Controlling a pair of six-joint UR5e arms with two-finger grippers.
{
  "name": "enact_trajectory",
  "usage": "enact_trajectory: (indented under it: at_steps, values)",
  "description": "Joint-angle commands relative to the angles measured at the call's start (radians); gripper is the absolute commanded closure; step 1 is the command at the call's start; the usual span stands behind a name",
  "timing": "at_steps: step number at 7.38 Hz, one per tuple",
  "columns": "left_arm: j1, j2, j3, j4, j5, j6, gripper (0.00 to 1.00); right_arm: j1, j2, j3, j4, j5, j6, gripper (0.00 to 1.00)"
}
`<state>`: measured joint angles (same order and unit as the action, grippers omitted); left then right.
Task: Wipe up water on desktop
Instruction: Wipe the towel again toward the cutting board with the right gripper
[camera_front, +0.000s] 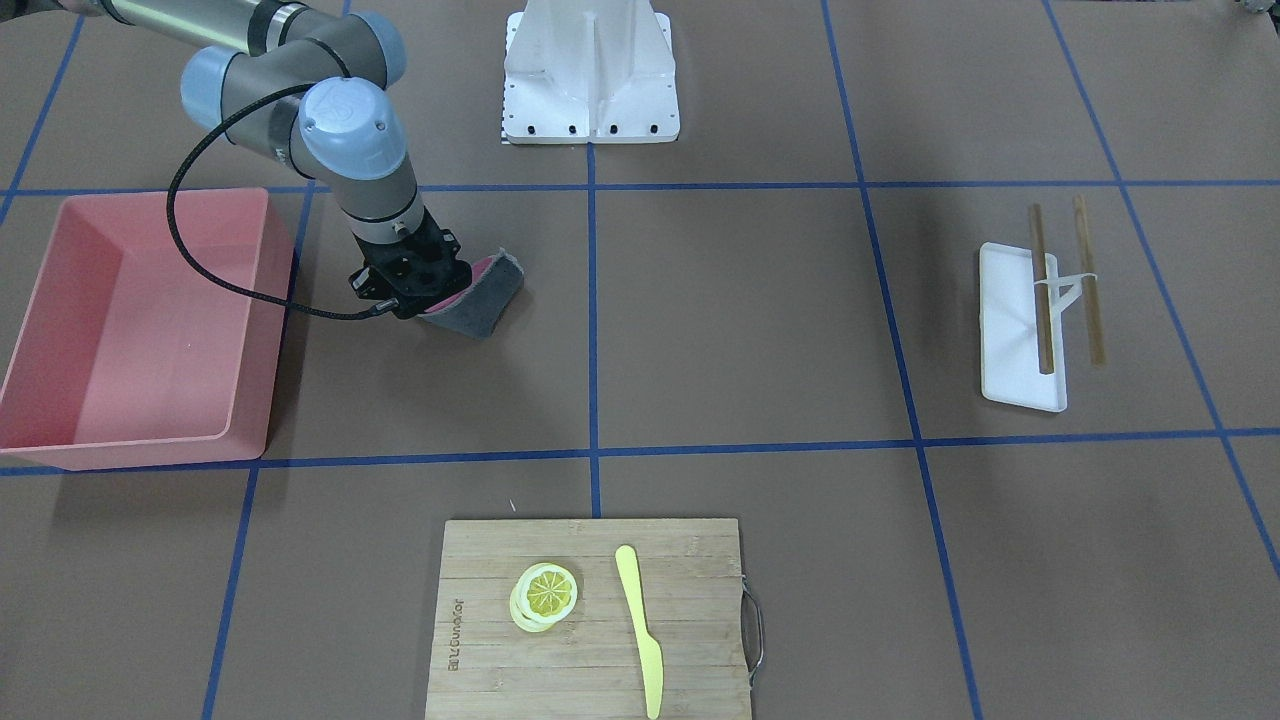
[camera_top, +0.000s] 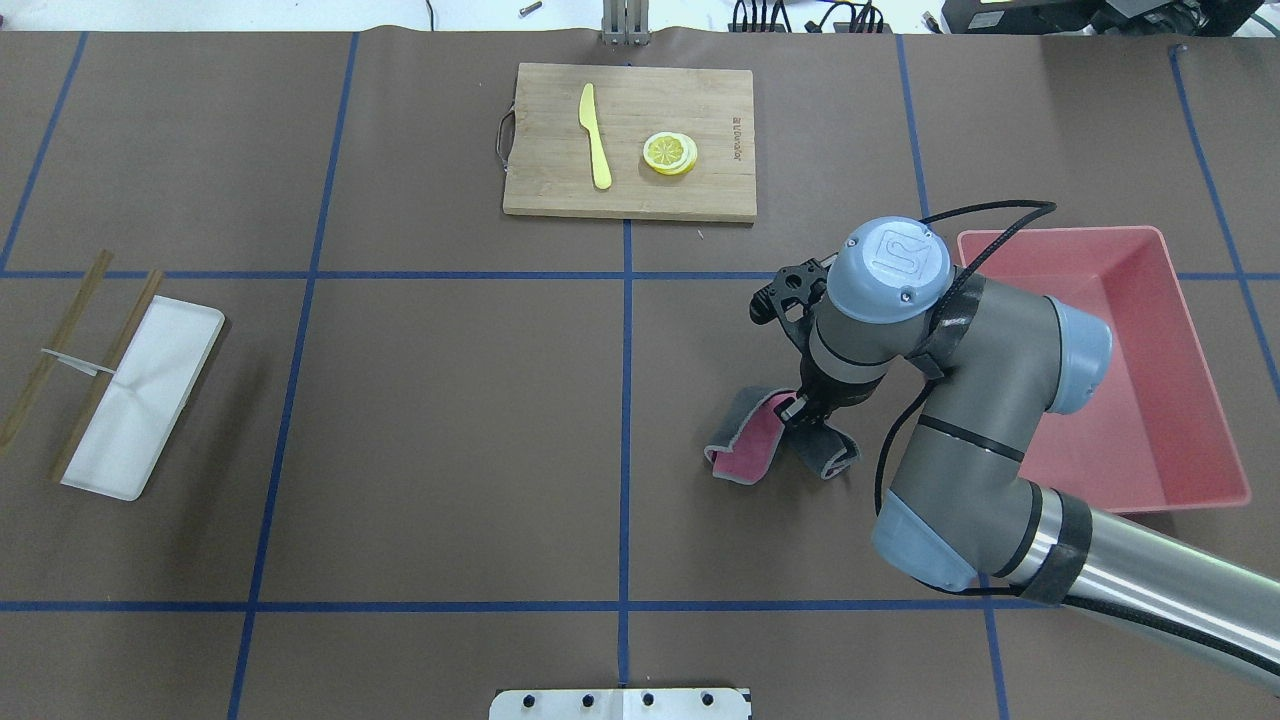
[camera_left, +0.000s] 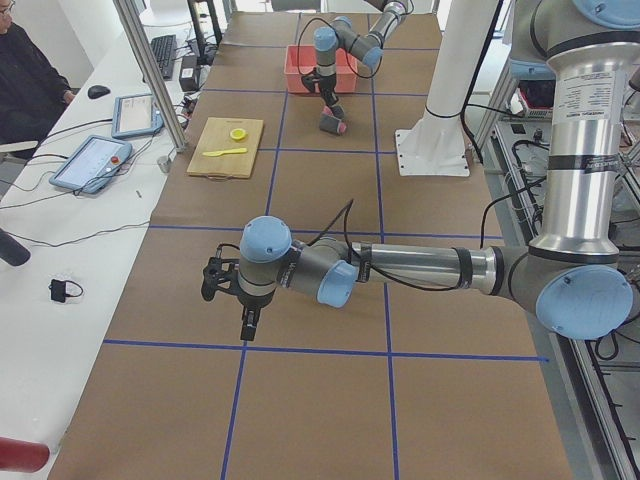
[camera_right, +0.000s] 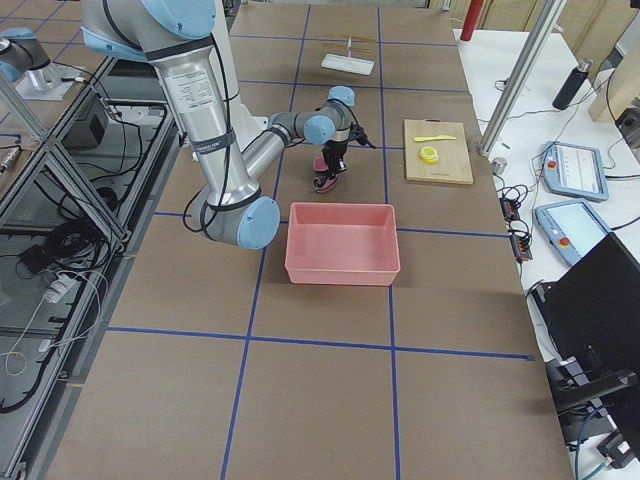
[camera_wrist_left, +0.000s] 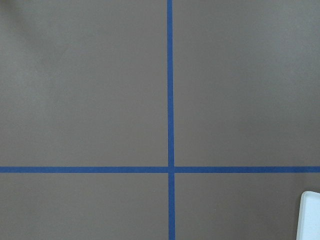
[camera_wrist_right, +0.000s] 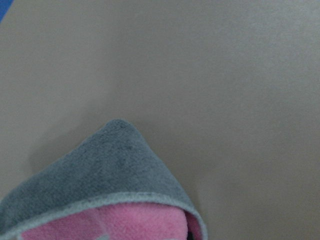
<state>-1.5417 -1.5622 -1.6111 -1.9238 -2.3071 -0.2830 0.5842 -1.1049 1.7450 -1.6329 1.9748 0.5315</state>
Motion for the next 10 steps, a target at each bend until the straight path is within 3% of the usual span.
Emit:
enact_trajectory:
  at_steps: [1,6,8,10]
  values:
    - [0.0,-0.001,-0.001,0.0,0.0,-0.001,0.02,0.063,0.048,-0.099,0.001,0.002,-0.036,1.0]
    - [0.0,-0.001,-0.003,0.0,0.0,-0.001,0.02,0.196,0.146,-0.219,-0.001,0.059,-0.111,1.0]
    - [-0.002,-0.001,-0.007,0.0,-0.002,-0.001,0.02,0.248,0.159,-0.167,0.072,0.061,-0.107,1.0]
    - [-0.002,-0.001,-0.01,0.0,-0.002,-0.001,0.02,0.348,0.117,-0.057,0.096,0.152,-0.11,1.0]
